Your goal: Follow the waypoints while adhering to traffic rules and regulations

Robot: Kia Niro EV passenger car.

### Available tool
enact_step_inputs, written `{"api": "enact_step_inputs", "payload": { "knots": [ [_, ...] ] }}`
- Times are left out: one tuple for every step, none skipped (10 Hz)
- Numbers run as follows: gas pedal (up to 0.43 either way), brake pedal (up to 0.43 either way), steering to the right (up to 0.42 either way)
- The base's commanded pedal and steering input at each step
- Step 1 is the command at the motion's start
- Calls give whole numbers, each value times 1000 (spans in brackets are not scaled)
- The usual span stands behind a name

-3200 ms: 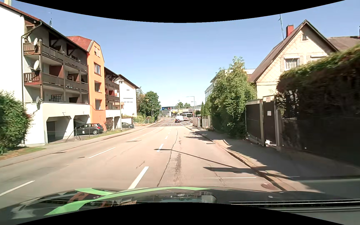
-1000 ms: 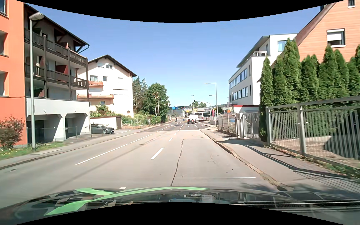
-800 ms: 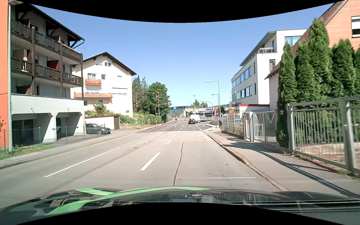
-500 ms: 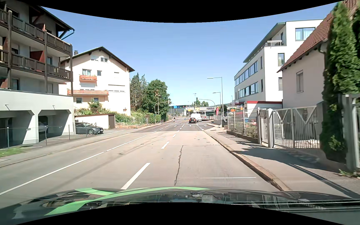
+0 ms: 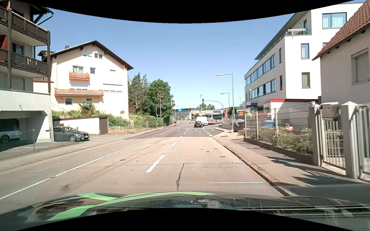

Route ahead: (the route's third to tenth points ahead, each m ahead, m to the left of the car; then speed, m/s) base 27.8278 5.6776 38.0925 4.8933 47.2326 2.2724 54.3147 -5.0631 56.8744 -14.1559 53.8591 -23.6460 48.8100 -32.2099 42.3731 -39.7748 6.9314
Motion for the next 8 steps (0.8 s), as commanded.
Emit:
{"api": "enact_step_inputs", "payload": {
  "knots": [
    [0, 189, -2],
    [0, 189, -2],
    [0, 189, -2],
    [0, 189, -1],
    [0, 189, -3],
    [0, 183, -5],
    [0, 171, -8],
    [0, 159, -8]
  ]
}}
